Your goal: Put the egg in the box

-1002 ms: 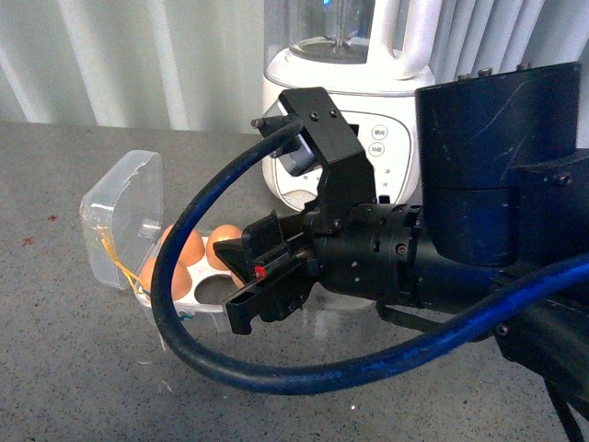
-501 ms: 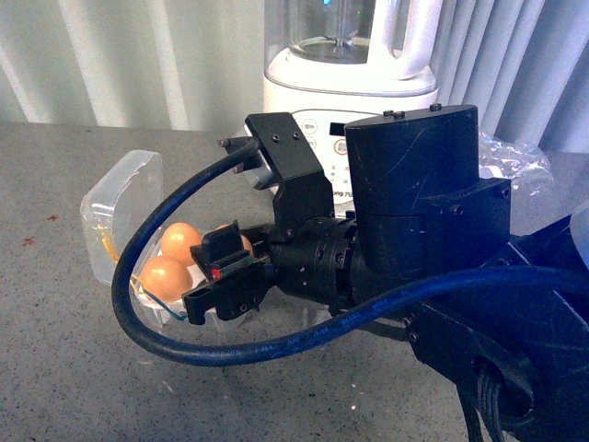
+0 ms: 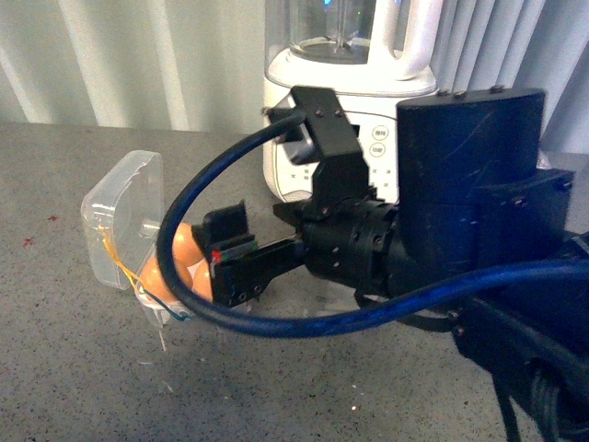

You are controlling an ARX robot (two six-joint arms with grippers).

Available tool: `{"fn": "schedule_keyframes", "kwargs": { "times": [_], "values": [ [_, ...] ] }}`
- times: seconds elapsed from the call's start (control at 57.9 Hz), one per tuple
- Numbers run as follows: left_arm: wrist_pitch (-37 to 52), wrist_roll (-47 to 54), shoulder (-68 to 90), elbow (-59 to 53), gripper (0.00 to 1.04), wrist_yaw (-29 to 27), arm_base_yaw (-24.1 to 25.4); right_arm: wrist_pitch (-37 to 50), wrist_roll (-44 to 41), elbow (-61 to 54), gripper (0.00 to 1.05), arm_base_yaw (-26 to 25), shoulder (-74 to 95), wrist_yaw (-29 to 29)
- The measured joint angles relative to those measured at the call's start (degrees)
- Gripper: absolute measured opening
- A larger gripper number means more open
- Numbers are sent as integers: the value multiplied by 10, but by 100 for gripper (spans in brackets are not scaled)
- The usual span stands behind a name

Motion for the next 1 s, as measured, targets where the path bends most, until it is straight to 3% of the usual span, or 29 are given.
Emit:
{"fn": "schedule_keyframes", "kwargs": {
  "times": [0.242, 0.311, 0.346, 0.38, 0.467, 0.536, 0.657, 0.812, 1.002],
  "values": [
    [0, 0, 0, 0, 98, 0, 0, 8, -49, -92, 97, -43, -103, 98],
    [0, 0, 0, 0, 98, 0, 0, 51, -63, -136, 97, -63, -128, 136],
    [0, 0, 0, 0, 98, 0, 0, 87, -70, -151, 95, -63, -130, 189],
    [0, 0, 0, 0, 98, 0, 0, 142, -81, -176, 87, -65, -134, 291],
    [0, 0, 0, 0, 98, 0, 0, 178, -88, -227, 73, -81, -164, 395],
    [0, 0, 0, 0, 98, 0, 0, 179, -91, -263, 61, -100, -202, 398],
    [0, 0, 0, 0, 98, 0, 0, 162, -95, -340, 31, -137, -293, 360],
    [0, 0, 0, 0, 98, 0, 0, 129, -96, -387, 4, -165, -371, 330],
    [0, 0, 0, 0, 98, 0, 0, 25, -97, -415, 3, -194, -505, 306]
  ]
}}
